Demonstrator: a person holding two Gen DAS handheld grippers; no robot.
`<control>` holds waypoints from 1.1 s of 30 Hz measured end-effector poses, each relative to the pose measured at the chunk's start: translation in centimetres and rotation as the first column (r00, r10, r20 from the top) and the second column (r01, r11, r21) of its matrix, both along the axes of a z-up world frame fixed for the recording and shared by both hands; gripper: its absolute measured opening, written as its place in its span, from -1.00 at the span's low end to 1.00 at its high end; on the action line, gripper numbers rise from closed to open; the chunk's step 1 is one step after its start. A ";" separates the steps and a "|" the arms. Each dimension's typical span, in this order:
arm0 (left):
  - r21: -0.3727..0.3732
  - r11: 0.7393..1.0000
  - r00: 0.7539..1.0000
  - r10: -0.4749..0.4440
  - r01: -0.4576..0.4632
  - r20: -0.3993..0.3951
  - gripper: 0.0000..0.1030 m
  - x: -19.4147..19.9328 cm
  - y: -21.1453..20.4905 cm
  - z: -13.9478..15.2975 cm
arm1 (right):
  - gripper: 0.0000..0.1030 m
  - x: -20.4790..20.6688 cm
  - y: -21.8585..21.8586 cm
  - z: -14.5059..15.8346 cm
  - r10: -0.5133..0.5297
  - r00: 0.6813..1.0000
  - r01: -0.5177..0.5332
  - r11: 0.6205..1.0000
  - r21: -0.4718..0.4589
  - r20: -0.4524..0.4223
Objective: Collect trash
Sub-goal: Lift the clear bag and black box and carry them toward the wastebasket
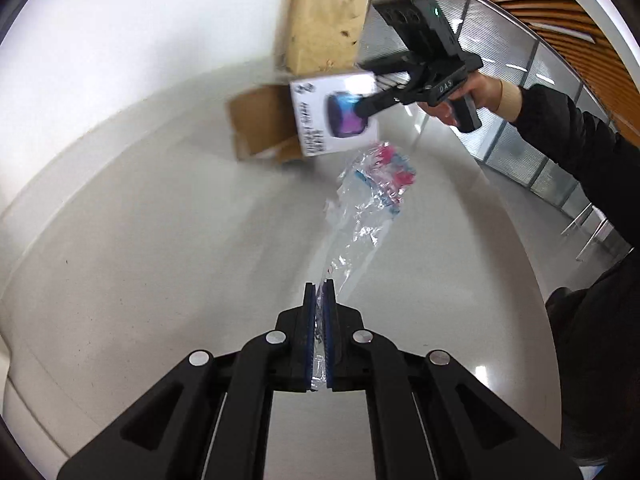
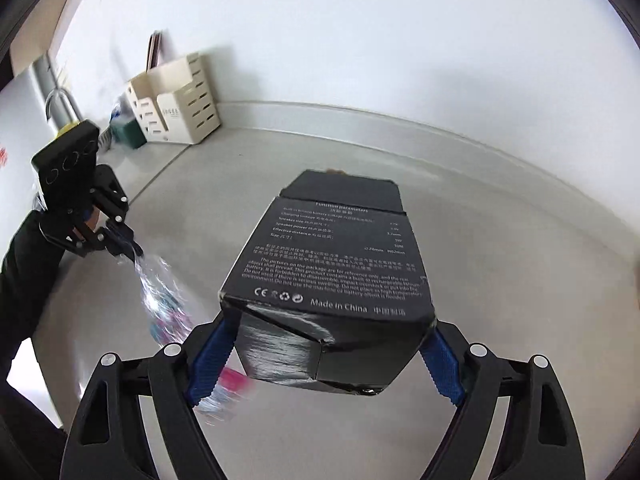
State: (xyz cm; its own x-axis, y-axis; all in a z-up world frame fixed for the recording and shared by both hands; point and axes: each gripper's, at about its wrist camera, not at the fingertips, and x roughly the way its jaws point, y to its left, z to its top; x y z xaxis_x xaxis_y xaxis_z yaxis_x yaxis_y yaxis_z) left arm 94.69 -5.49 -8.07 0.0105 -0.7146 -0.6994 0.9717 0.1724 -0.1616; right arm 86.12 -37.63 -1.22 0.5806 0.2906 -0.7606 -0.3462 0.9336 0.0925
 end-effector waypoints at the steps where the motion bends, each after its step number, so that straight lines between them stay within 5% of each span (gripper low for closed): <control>1: 0.005 1.000 1.000 0.016 -0.016 0.004 -0.91 -0.6 0.0 0.3 | 0.64 -2.1 -1.4 0.1 -0.043 0.999 0.043 0.999 0.029 0.011; 5: 0.012 0.998 0.991 0.062 -0.064 0.114 -0.91 -5.4 1.2 2.0 | 0.64 -6.9 -3.3 -1.1 -0.118 0.992 0.116 0.992 0.056 0.034; 13: -0.073 0.990 0.974 0.136 -0.125 0.179 -0.91 -12.4 2.7 5.1 | 0.63 -15.8 -5.2 -0.5 -0.185 0.977 0.176 0.981 0.086 0.107; 27: -0.215 0.949 0.959 0.259 -0.231 0.112 -0.91 -17.0 1.6 4.8 | 0.61 -26.4 -4.1 2.5 -0.256 0.942 0.236 0.965 0.113 0.218; 33: -0.193 0.949 0.958 0.271 -0.250 0.092 -0.91 -20.0 -0.6 3.3 | 0.61 -31.3 -3.0 3.1 -0.263 0.933 0.241 0.963 0.119 0.247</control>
State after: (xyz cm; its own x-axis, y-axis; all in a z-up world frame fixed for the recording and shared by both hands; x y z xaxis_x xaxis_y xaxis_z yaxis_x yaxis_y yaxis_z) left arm 74.69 -6.09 -4.79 0.2865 -0.7884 -0.5444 0.9104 0.4010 -0.1017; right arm 54.83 -40.62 1.89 0.8159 0.1661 -0.5538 -0.1230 0.9858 0.1144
